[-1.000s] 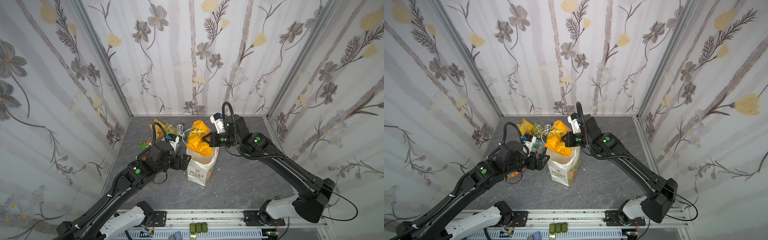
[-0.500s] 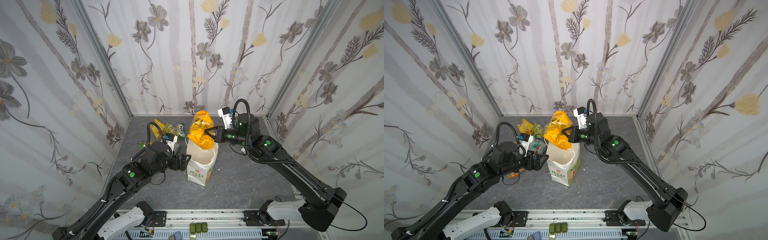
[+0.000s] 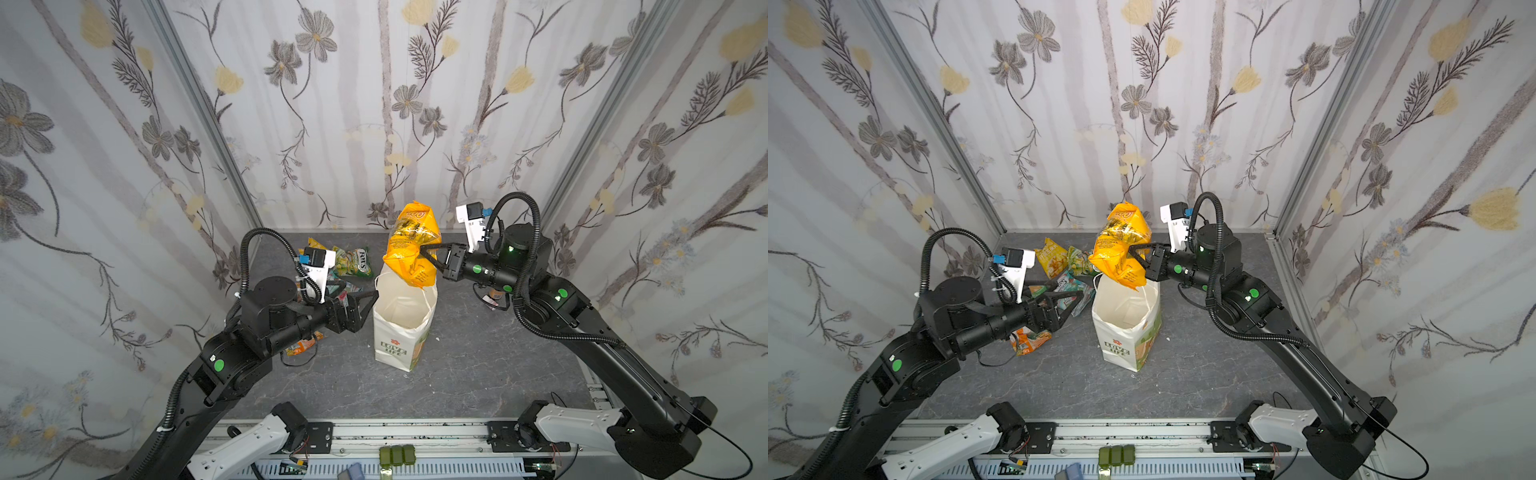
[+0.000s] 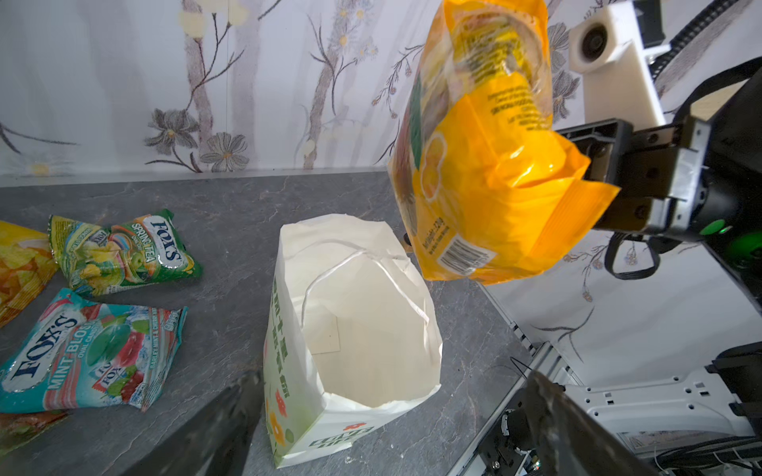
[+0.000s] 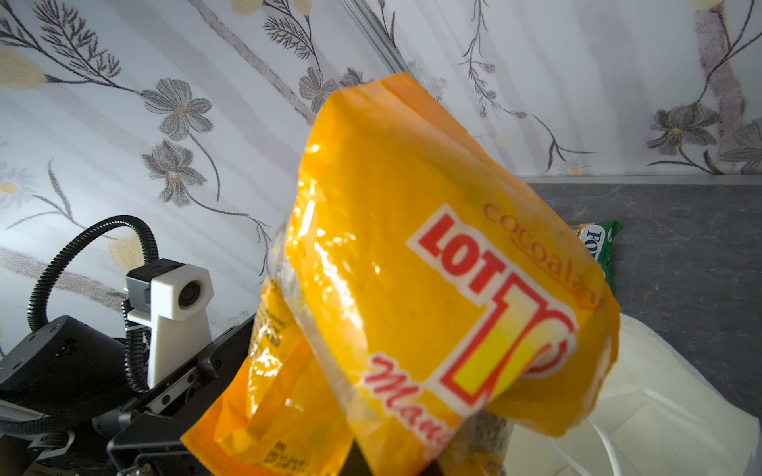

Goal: Take the snacks out of the paper bag
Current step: 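Grasp the yellow packet with the left gripper from the right gripper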

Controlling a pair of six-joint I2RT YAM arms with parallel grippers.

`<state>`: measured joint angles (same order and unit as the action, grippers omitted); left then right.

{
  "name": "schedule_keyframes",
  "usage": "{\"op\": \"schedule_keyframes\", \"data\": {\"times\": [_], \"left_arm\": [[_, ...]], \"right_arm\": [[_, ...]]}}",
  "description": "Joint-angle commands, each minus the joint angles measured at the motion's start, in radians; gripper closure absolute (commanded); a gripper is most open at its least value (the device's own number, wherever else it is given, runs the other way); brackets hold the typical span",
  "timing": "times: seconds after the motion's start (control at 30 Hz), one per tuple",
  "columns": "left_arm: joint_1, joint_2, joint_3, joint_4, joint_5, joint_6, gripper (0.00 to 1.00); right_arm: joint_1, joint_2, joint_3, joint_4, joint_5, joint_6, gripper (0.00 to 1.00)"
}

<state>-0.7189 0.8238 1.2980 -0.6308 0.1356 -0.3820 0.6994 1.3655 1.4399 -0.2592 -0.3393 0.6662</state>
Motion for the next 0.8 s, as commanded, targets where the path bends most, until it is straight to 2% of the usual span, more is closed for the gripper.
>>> {"op": "schedule_keyframes", "data": {"times": [0.0,0.43,0.47,0.6,0.77], "left_arm": [[0.001,0.017,0.045,0.079,0.022,-0.046,0.02],[0.001,0.161,0.096,0.258,0.101,-0.159,0.05],[0.001,0.171,0.092,0.266,0.114,-0.162,0.08],[0.000,0.191,0.065,0.301,0.150,-0.177,0.33],[0.001,0.203,0.035,0.343,0.191,-0.193,0.58]], "right_arm": [[0.010,-0.008,0.006,0.093,0.031,-0.037,1.00],[0.138,0.017,0.041,0.035,0.049,-0.132,1.00],[0.155,0.015,0.040,0.034,0.050,-0.133,1.00],[0.159,0.010,0.031,0.039,0.056,-0.133,1.00],[0.164,0.019,0.025,0.051,0.023,-0.135,1.00]]}}
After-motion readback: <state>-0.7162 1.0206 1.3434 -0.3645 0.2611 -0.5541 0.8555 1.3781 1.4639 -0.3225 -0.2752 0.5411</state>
